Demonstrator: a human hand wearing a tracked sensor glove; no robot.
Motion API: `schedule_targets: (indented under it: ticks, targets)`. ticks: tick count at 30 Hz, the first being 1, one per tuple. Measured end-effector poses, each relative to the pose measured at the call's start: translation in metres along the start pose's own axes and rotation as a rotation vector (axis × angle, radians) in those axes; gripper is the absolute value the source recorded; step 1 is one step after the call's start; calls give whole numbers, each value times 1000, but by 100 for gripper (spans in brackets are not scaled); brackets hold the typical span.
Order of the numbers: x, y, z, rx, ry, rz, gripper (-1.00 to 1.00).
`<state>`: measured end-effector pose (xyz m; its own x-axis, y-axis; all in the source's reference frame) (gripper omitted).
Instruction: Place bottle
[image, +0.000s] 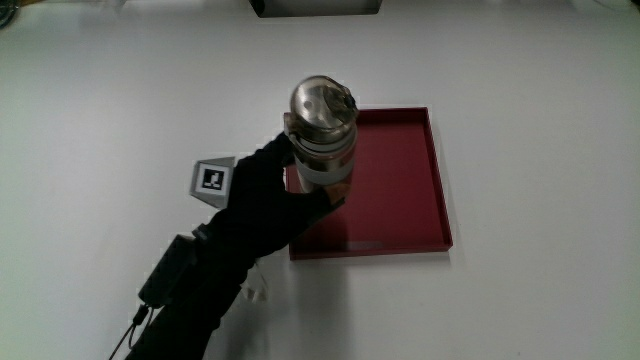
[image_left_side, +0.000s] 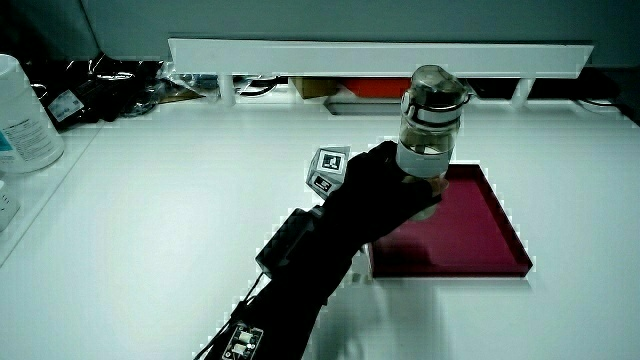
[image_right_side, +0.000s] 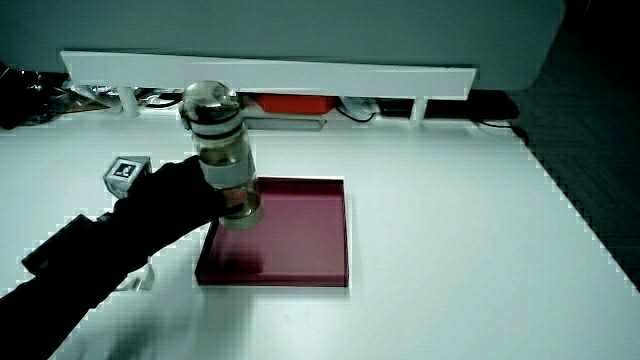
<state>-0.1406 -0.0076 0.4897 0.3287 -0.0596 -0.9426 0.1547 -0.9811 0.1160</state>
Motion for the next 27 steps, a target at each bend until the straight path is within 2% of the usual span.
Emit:
schedule_targets:
  ticks: [1, 2, 3, 4, 5, 6, 8, 9, 10, 12, 13, 15, 16, 17, 19, 21, 22, 25, 26, 27]
  targets:
    - [-3, 0, -4, -6, 30, 20, 0]
    - [-5, -1, -8, -24, 65, 77, 0]
    - [-8, -2, -12, -36, 45, 94, 0]
    - [-11, -4, -15, -40, 49, 111, 0]
    - [-16, -5, -18, -42, 20, 108, 0]
    - [-19, -7, -21, -51, 2, 132, 0]
    - [-21, -8, -26, -58, -2, 164, 0]
    - [-25, -7, -28, -57, 13, 135, 0]
    - [-25, -8, -29, -72, 16, 172, 0]
    - [-30, -8, -32, -73, 19, 163, 0]
    - [-28, -8, -33, -80, 15, 190, 0]
    - [-31, -8, -36, -90, 13, 189, 0]
    - [-32, -8, -37, -92, 43, 182, 0]
    - [-31, -9, -38, -98, 53, 202, 0]
    - [-36, -9, -40, -97, 58, 167, 0]
    - [-32, -9, -41, -116, 76, 217, 0]
    - [-35, -9, -42, -114, 77, 195, 0]
    - [-31, -8, -45, -144, 113, 209, 0]
    - [-31, -7, -47, -155, 145, 179, 0]
    - [-32, -6, -48, -156, 109, 169, 0]
